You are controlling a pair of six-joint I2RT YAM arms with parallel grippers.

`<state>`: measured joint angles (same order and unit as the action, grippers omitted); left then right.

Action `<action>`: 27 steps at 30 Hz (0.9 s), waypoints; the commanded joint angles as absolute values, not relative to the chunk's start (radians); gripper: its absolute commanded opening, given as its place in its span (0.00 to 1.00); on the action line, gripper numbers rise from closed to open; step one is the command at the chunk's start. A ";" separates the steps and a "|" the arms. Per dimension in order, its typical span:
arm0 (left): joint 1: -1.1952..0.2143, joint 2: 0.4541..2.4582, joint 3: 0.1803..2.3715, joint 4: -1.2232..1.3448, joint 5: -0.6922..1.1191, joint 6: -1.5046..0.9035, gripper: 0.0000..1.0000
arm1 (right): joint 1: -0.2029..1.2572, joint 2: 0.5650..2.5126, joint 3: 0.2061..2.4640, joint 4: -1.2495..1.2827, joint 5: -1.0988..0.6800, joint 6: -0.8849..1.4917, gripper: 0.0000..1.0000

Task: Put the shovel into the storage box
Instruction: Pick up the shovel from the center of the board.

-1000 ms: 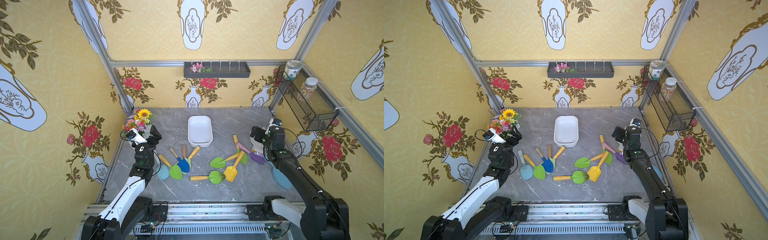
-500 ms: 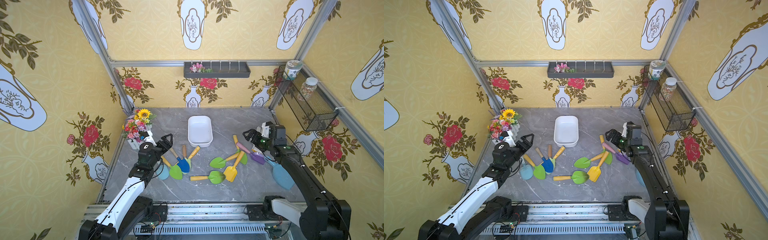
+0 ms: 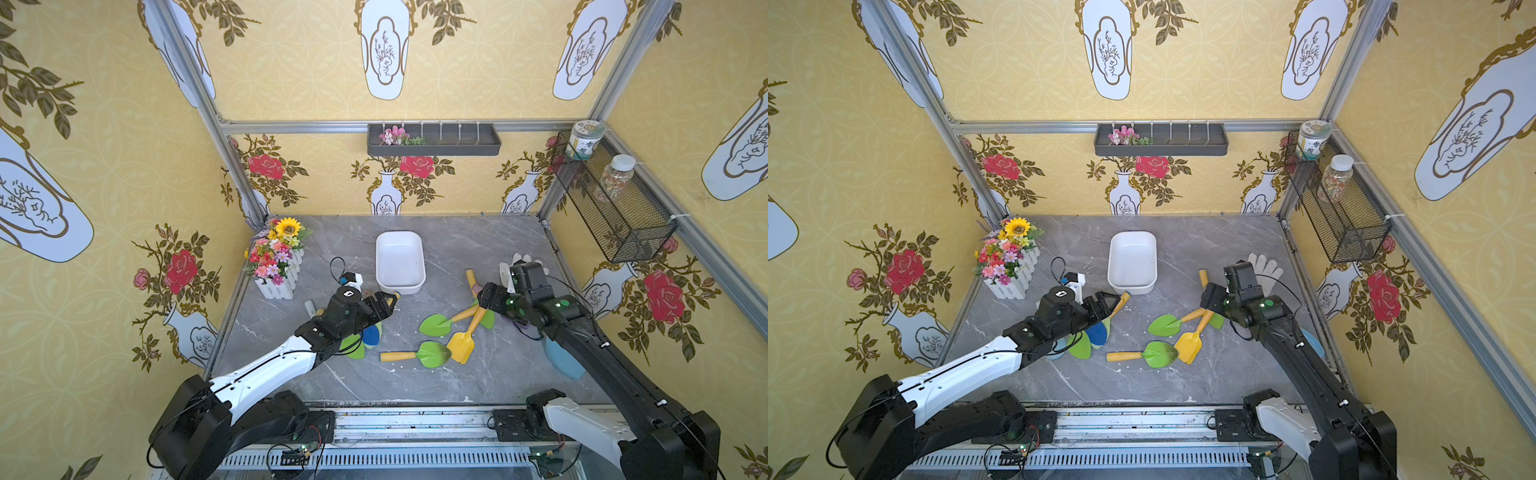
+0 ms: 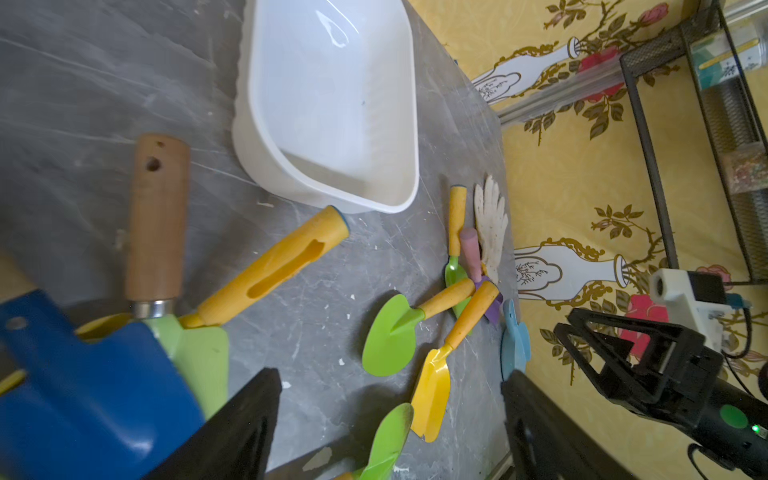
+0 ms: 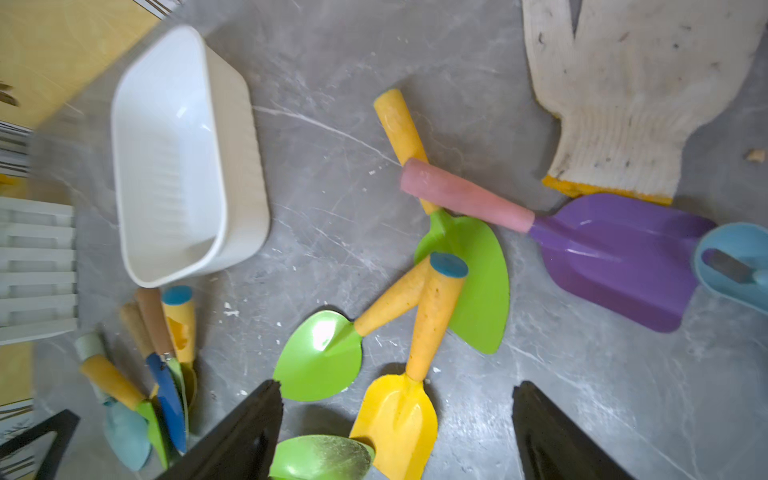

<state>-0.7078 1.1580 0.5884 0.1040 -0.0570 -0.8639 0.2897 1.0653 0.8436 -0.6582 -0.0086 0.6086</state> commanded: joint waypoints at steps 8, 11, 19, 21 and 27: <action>-0.770 1.282 0.646 0.126 -0.089 -0.880 0.82 | 0.441 1.209 0.819 -0.713 0.194 0.781 0.74; -0.772 1.280 0.639 0.125 -0.093 -0.889 0.81 | 0.478 1.249 0.801 -0.670 0.202 0.819 0.69; -0.772 1.265 0.623 0.117 -0.113 -0.897 0.81 | 0.519 1.379 0.784 -0.579 0.218 0.865 0.59; -0.772 1.264 0.624 0.108 -0.114 -0.897 0.81 | 0.524 1.410 0.790 -0.560 0.218 0.865 0.55; -0.772 1.252 0.623 0.080 -0.124 -0.900 0.81 | 0.532 1.470 0.798 -0.532 0.216 0.884 0.47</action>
